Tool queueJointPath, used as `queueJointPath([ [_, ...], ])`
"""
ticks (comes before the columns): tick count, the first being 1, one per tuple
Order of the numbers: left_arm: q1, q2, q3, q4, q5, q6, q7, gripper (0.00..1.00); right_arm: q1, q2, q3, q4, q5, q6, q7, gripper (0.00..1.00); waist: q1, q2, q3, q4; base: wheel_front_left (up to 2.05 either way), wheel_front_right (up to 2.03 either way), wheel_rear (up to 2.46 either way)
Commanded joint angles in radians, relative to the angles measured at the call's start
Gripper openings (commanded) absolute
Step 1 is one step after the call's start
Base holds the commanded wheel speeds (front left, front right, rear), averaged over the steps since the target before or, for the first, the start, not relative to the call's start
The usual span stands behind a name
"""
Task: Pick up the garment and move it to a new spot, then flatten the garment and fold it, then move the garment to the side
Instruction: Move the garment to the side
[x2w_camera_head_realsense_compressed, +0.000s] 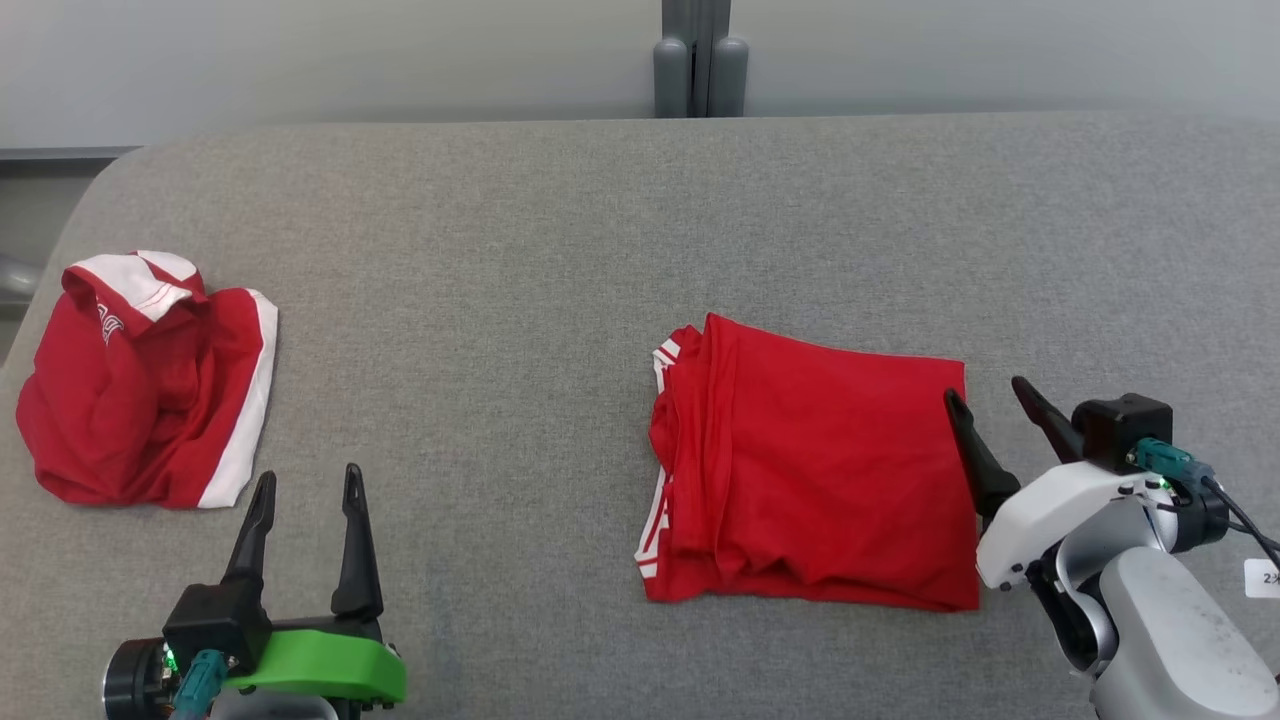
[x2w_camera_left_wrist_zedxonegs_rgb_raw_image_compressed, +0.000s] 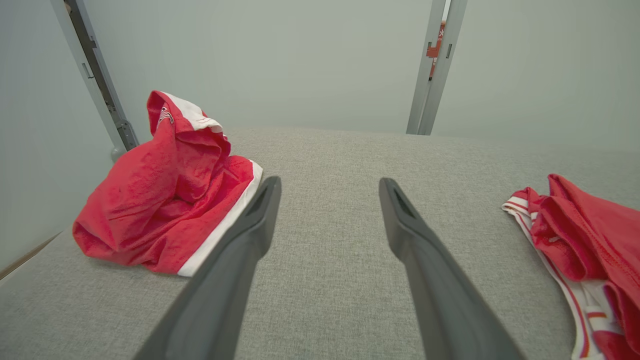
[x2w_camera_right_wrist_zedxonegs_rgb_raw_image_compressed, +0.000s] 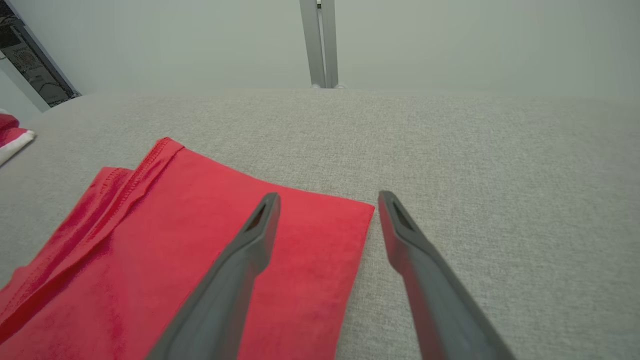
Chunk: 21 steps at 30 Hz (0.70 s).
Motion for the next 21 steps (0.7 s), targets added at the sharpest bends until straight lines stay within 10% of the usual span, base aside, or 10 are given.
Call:
queueJointPath([
  [1,-0.023,0.001,-0.002,-0.003,0.001,0.005,0.000,1.00,-0.001,0.005,-0.003,0.026,0.013,-0.001,-0.008,1.00,0.0000,0.0000,0.015,0.001,0.00,0.00,0.00],
  [15,-0.067,-0.001,-0.031,-0.001,-0.010,0.018,0.000,1.00,-0.042,0.071,0.055,0.244,0.067,-0.001,-0.031,0.97,0.0000,0.0000,0.080,0.002,0.00,0.00,0.00],
  [16,-0.067,-0.001,-0.033,0.000,-0.011,0.019,0.000,1.00,-0.047,0.076,0.063,0.254,0.076,-0.001,-0.033,0.44,0.0000,0.0000,0.082,0.002,0.00,0.00,0.00],
  [18,-0.068,-0.001,-0.036,-0.001,-0.014,0.021,0.000,1.00,-0.053,0.076,0.074,0.265,0.088,-0.001,-0.044,0.04,0.0000,0.0000,0.086,0.002,0.00,0.00,0.00],
  [21,-0.075,-0.001,-0.041,-0.003,-0.020,0.028,0.000,1.00,-0.077,0.057,0.086,0.273,0.102,-0.001,-0.063,0.00,0.0000,0.0000,0.095,0.002,0.00,0.00,0.00],
])
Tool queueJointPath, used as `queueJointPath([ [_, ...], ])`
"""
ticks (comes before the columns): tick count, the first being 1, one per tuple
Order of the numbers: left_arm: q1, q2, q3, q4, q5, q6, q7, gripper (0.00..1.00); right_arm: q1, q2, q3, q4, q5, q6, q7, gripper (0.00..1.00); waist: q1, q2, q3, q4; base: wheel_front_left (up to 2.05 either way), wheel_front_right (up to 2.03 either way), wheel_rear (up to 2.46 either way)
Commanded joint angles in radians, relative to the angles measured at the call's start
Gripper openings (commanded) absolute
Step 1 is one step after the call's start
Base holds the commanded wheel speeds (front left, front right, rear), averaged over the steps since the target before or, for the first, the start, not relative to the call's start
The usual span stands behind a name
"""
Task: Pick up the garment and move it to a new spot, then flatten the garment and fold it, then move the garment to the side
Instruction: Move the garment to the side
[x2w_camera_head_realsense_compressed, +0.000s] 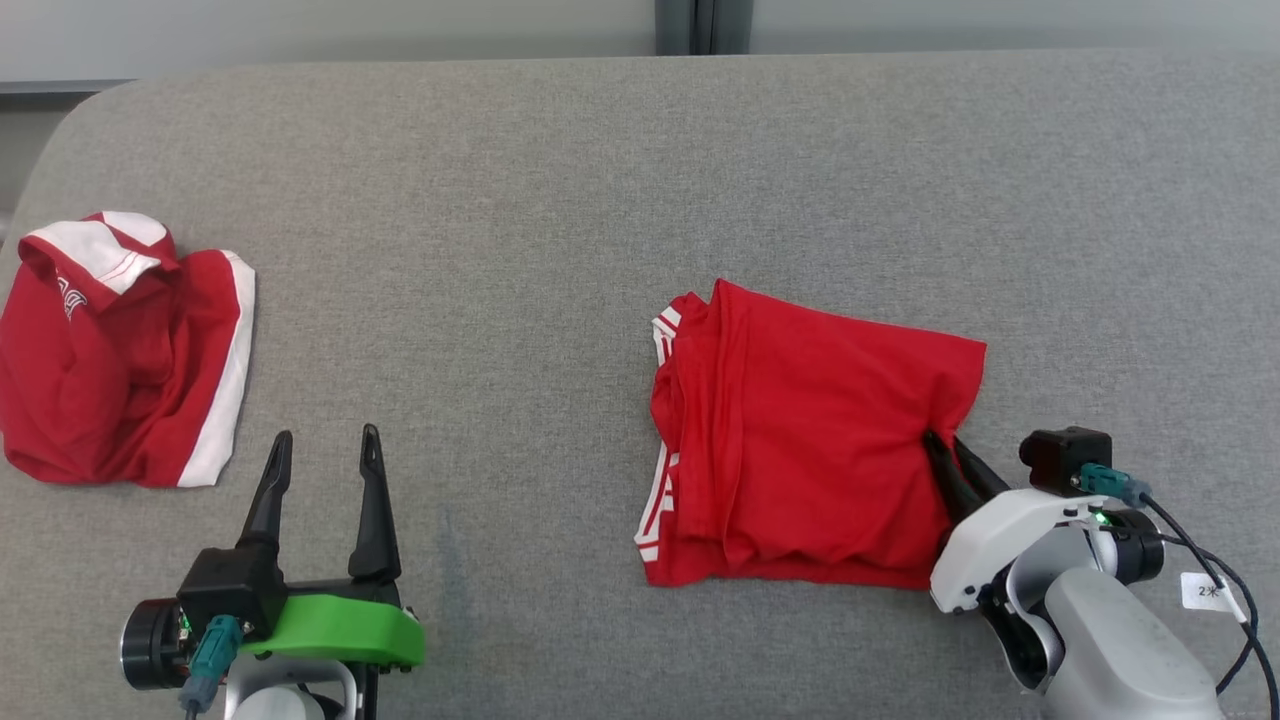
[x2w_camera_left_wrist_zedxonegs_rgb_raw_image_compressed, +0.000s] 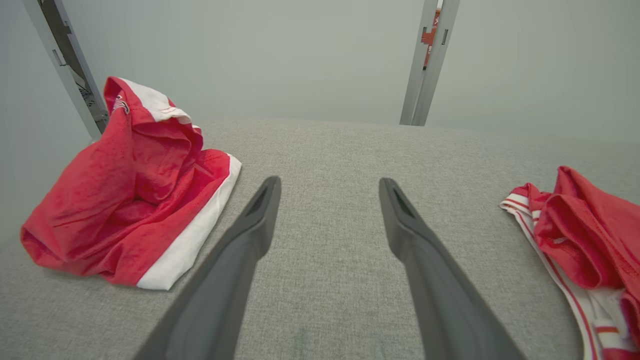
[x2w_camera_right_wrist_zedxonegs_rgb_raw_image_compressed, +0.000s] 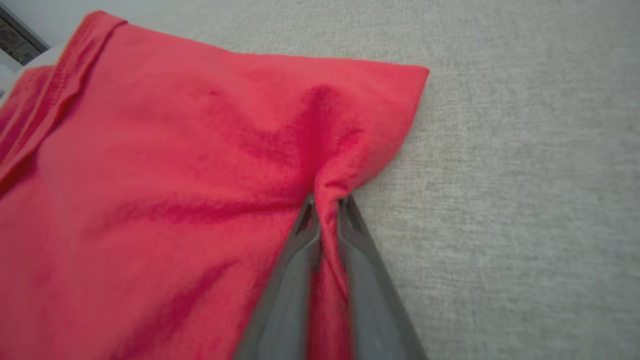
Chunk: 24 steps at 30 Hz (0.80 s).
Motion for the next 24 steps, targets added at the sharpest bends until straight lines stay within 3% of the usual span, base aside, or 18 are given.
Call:
queueJointPath([
  [1,-0.020,0.001,-0.002,-0.002,-0.005,0.007,0.000,1.00,-0.020,-0.020,0.006,0.012,0.006,-0.002,-0.004,0.00,0.0000,0.0000,0.009,-0.001,0.00,0.00,0.00],
  [10,-0.075,0.001,-0.056,-0.031,-0.021,0.023,0.000,1.00,-0.183,-0.184,0.048,-0.029,0.021,-0.002,0.019,0.00,0.0000,0.0000,0.119,-0.015,0.00,0.00,0.00],
  [19,-0.189,0.002,-0.099,-0.080,0.024,0.041,0.000,1.00,-0.383,-0.473,0.078,-0.103,0.110,-0.002,0.087,0.00,0.0000,0.0000,0.338,-0.084,0.00,0.00,0.00],
  [24,-0.240,0.010,-0.103,-0.109,0.066,0.041,0.000,1.00,-0.470,-0.598,0.079,-0.125,0.151,-0.002,0.092,0.00,0.0000,0.0000,0.432,-0.150,0.00,0.00,0.00],
])
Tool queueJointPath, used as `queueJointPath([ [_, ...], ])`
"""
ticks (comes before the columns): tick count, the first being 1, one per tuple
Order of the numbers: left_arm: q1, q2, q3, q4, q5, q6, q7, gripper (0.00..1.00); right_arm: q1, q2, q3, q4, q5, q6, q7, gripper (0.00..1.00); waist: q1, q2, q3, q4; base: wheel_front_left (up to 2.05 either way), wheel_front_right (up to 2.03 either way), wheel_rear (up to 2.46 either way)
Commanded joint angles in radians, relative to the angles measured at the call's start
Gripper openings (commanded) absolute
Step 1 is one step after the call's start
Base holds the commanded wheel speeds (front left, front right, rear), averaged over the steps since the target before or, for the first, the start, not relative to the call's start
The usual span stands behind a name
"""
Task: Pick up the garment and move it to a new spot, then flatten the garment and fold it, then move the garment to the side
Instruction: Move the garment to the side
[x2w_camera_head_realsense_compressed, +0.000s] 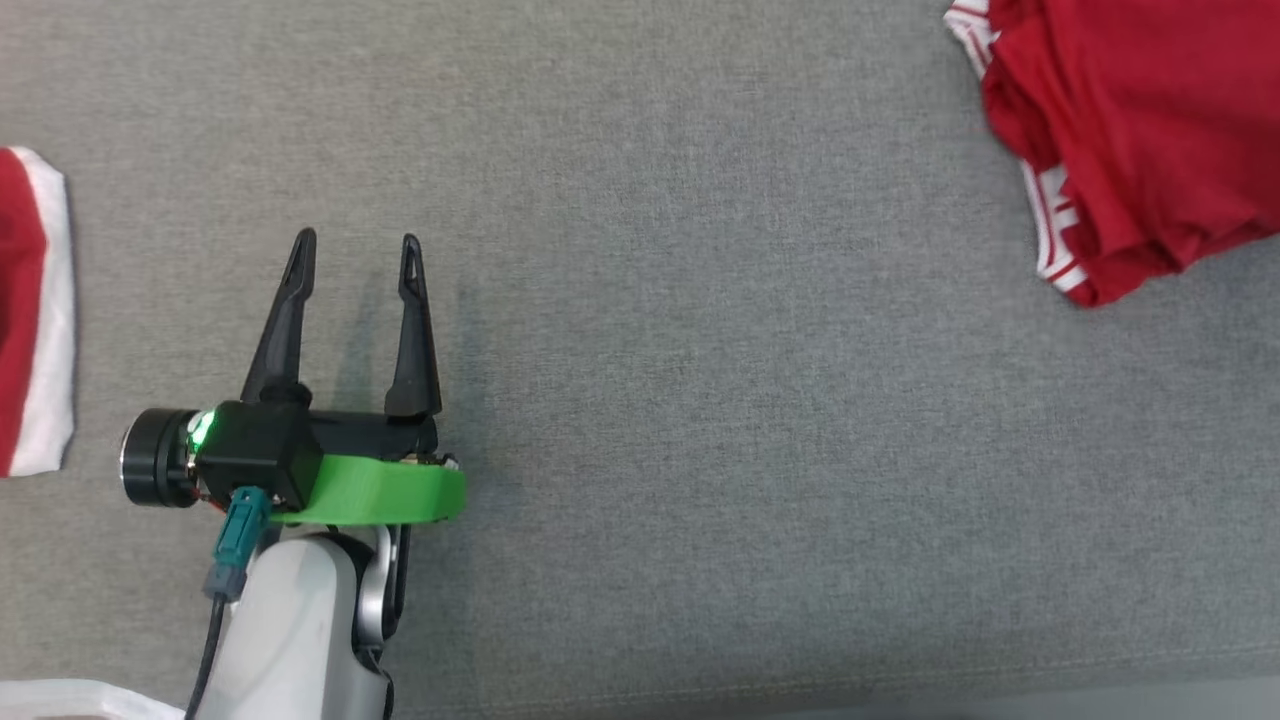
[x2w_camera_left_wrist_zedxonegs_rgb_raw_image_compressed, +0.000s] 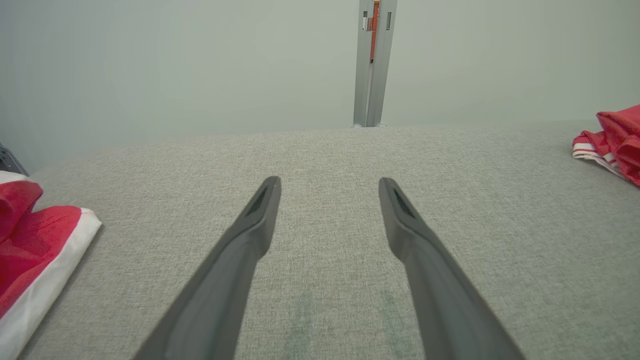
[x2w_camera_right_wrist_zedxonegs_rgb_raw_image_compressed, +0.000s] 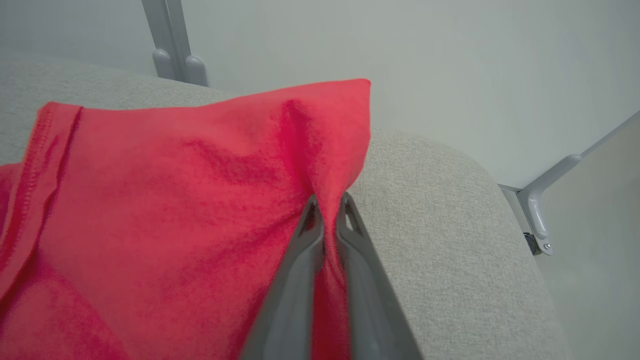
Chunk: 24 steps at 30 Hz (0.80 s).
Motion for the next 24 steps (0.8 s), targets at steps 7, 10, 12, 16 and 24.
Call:
queueJointPath([
  [7,-0.056,0.040,-0.005,-0.058,0.053,0.003,0.000,1.00,-0.134,-0.117,0.025,0.001,0.052,-0.002,-0.007,0.00,-0.0001,-0.0001,0.196,-0.191,0.00,0.00,0.00],
  [10,-0.061,0.052,-0.010,-0.073,0.065,0.000,0.000,1.00,-0.171,-0.138,0.046,0.004,0.057,-0.002,-0.009,0.00,-0.0001,-0.0001,0.204,-0.214,0.00,0.00,0.00],
  [12,-0.062,0.057,-0.011,-0.085,0.070,0.003,0.000,1.00,-0.198,-0.149,0.061,0.004,0.061,-0.002,-0.007,0.00,-0.0001,-0.0001,0.206,-0.227,0.00,0.00,0.00],
  [16,-0.061,0.060,-0.022,-0.105,0.077,0.006,0.008,1.00,-0.249,-0.153,0.100,0.015,0.071,-0.002,0.003,0.00,-0.0001,-0.0001,0.207,-0.238,0.00,0.00,0.00],
  [24,-0.051,0.063,-0.033,-0.132,0.074,0.011,0.016,1.00,-0.355,-0.157,0.195,0.071,0.059,-0.002,0.018,0.00,-0.0001,-0.0001,0.211,-0.215,0.00,0.00,0.00],
])
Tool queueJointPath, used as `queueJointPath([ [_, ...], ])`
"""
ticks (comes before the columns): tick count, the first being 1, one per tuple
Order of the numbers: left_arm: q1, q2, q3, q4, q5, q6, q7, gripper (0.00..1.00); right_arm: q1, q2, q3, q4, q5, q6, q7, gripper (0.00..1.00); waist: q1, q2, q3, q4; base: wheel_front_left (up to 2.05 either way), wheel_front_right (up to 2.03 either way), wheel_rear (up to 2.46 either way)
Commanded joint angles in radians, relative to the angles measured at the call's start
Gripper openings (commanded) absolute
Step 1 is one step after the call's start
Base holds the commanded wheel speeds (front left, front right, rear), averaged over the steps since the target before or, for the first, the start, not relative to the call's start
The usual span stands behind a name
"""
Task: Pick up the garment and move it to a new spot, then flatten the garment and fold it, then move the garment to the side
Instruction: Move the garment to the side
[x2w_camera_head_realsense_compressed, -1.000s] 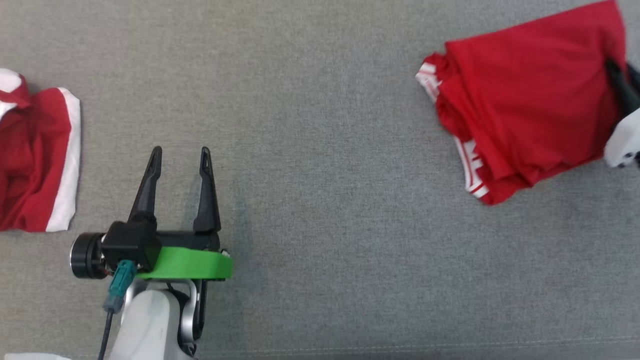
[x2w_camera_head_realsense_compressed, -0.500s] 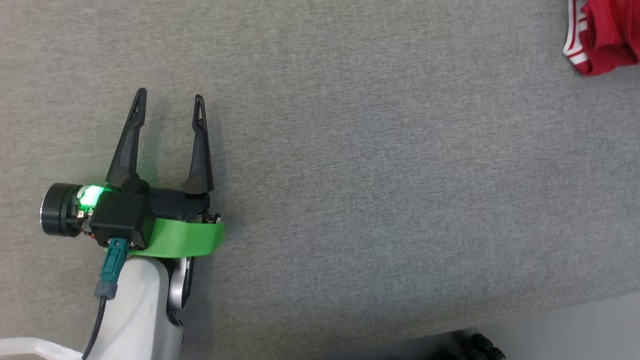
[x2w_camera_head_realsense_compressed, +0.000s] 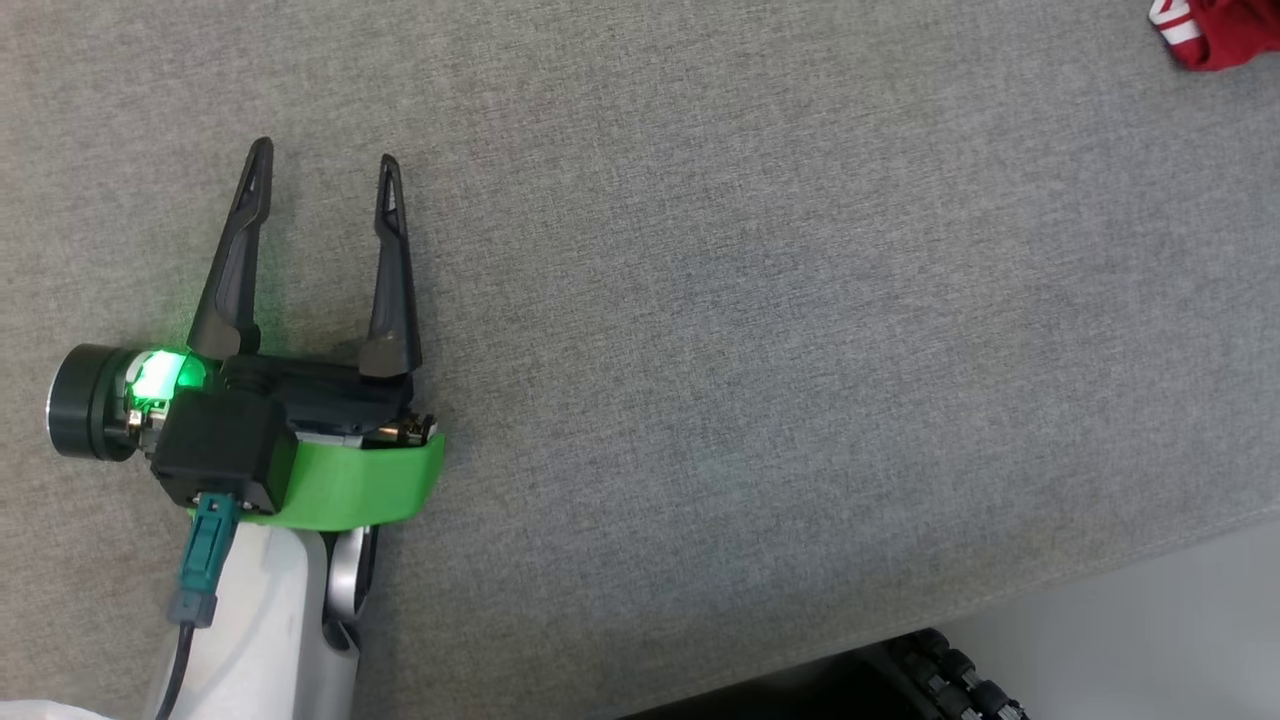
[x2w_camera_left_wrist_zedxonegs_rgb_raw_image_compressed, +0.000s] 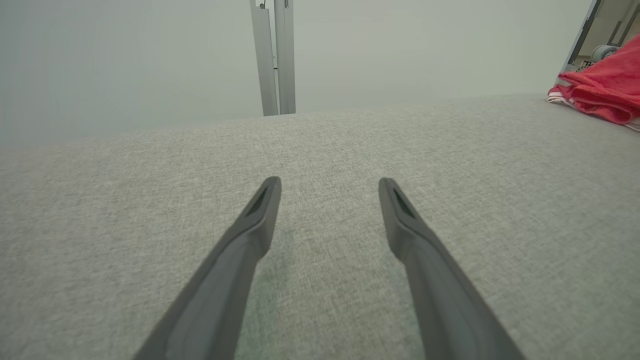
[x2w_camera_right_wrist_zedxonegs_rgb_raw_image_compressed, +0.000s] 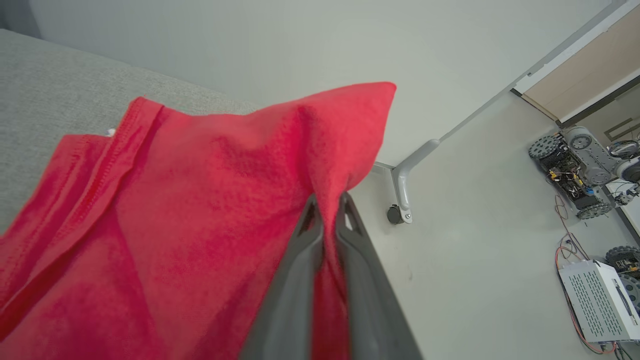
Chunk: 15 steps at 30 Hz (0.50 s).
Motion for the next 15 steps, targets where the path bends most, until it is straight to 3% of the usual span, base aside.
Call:
queueJointPath([
  [1,-0.001,0.004,-0.001,0.019,-0.001,0.004,0.004,1.00,-0.028,-0.001,0.010,0.012,-0.006,-0.002,0.003,0.00,-0.0001,-0.0001,0.001,0.009,0.00,0.00,0.00],
  [2,0.003,0.004,0.000,0.018,-0.004,0.007,0.003,1.00,-0.042,0.000,0.019,0.023,-0.004,-0.002,0.007,0.00,-0.0001,-0.0001,0.000,0.013,0.00,0.00,0.00],
  [3,0.006,0.004,0.000,0.018,-0.006,0.008,0.002,1.00,-0.053,0.000,0.024,0.034,-0.001,-0.002,0.009,0.12,-0.0001,-0.0001,-0.001,0.017,0.00,0.00,0.00],
  [4,0.007,0.002,-0.001,0.020,-0.008,0.008,0.001,1.00,-0.064,-0.001,0.031,0.050,-0.001,-0.002,0.010,1.00,-0.0001,-0.0001,-0.004,0.023,0.00,0.00,0.00],
  [15,0.047,-0.012,0.020,0.056,-0.055,0.026,-0.012,1.00,-0.102,0.026,0.097,0.107,-0.018,-0.002,-0.109,1.00,-0.0001,-0.0001,-0.109,0.061,0.00,0.00,0.00],
])
